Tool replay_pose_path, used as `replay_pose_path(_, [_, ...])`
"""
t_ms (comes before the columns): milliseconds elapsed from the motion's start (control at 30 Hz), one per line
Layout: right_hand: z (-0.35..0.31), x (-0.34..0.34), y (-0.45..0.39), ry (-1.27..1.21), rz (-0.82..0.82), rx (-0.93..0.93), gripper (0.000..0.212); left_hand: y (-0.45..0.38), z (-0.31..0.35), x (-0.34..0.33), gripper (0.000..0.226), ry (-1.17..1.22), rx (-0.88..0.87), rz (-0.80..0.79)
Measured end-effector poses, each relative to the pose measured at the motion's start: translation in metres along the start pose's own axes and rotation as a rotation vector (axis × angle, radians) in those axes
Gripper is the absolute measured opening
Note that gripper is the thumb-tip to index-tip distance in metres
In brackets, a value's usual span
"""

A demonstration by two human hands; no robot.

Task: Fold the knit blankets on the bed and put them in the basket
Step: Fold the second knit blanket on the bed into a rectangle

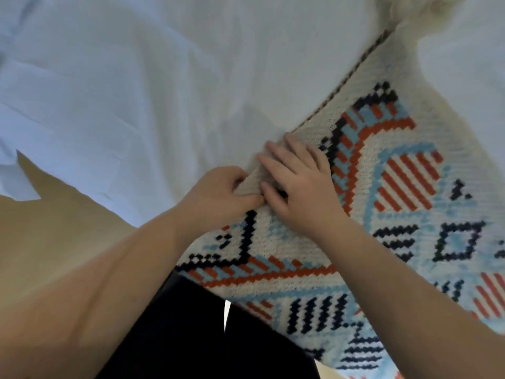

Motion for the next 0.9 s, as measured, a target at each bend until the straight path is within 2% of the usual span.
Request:
replay_pose_path(133, [0.004, 0.018, -0.030, 0.115, -0.319, 0.123, 0.046, 0.014, -0.009, -0.001, 0.015, 0.090, 0.025, 0.044])
replay_pose_path(200, [-0.001, 0.022, -0.037, 0.184, -0.400, 0.144, 0.042, 0.021, -0.006, -0.002, 0.016, 0.082, 0.021, 0.047])
replay_pose_path(267, [-0.006, 0.025, -0.035, 0.198, -0.359, 0.189, 0.036, 0.031, -0.004, -0.003, 0.015, 0.075, 0.003, 0.022])
replay_pose_path(367, [-0.005, 0.030, -0.018, 0.190, -0.238, 0.151, 0.036, 0.050, -0.008, -0.010, 0.013, 0.055, 0.005, -0.071])
replay_pose_path(467, [-0.004, 0.042, 0.007, 0.213, -0.108, 0.076, 0.032, 0.065, -0.003, -0.023, 0.017, 0.024, -0.030, -0.141])
replay_pose_path(600, [0.007, 0.065, 0.043, 0.096, -0.036, -0.060, 0.012, 0.071, 0.030, -0.051, 0.010, -0.044, -0.160, -0.285])
replay_pose_path(667, [0.022, 0.077, 0.066, 0.034, 0.020, -0.145, 0.017, 0.073, 0.050, -0.070, 0.013, -0.048, -0.210, -0.413])
replay_pose_path(733, [0.040, 0.094, 0.090, -0.122, 0.140, -0.289, 0.021, 0.076, 0.068, -0.091, 0.012, -0.081, -0.261, -0.519])
replay_pose_path(800, [0.054, 0.106, 0.111, -0.399, 0.218, -0.533, 0.023, 0.079, 0.080, -0.117, 0.014, -0.178, -0.288, -0.590])
replay_pose_path(833, [0.057, 0.101, 0.119, -0.520, 0.176, -0.621, 0.018, 0.081, 0.083, -0.131, 0.017, -0.227, -0.285, -0.601])
replay_pose_path(900, [0.054, 0.088, 0.128, -0.577, 0.110, -0.671, 0.033, 0.084, 0.091, -0.158, 0.022, -0.301, -0.286, -0.588])
Point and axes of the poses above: each hand's wrist, its own y-axis away from the middle knuckle, its own x-axis out of the back of the hand, z = x × y, the point moved 6 cm from there along -y, towards the middle knuckle, and after that the axes turned 3 degrees about -z, right-handed, at the moved point
